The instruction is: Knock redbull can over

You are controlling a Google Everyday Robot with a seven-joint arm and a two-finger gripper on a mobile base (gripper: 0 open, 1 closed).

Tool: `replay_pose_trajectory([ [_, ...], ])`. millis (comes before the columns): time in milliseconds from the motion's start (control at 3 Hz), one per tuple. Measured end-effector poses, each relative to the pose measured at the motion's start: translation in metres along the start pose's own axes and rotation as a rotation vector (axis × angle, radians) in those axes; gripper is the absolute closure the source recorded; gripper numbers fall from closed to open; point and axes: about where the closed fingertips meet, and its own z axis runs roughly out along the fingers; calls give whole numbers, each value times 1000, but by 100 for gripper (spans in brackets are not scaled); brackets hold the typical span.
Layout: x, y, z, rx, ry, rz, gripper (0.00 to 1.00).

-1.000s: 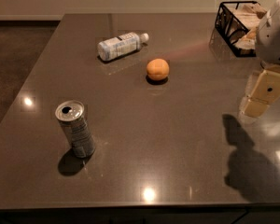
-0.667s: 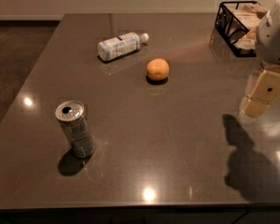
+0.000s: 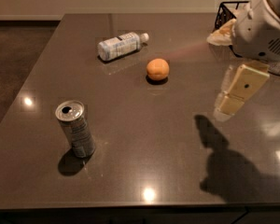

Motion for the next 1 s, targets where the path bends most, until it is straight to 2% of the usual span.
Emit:
replay_pose_trajectory([
  [333,-75,24,23,-94,-186,-141,0],
  [667,-120,51,55,-186,-287,-190,0],
  [1000,-157,76,88,-285,-358,-187,0],
])
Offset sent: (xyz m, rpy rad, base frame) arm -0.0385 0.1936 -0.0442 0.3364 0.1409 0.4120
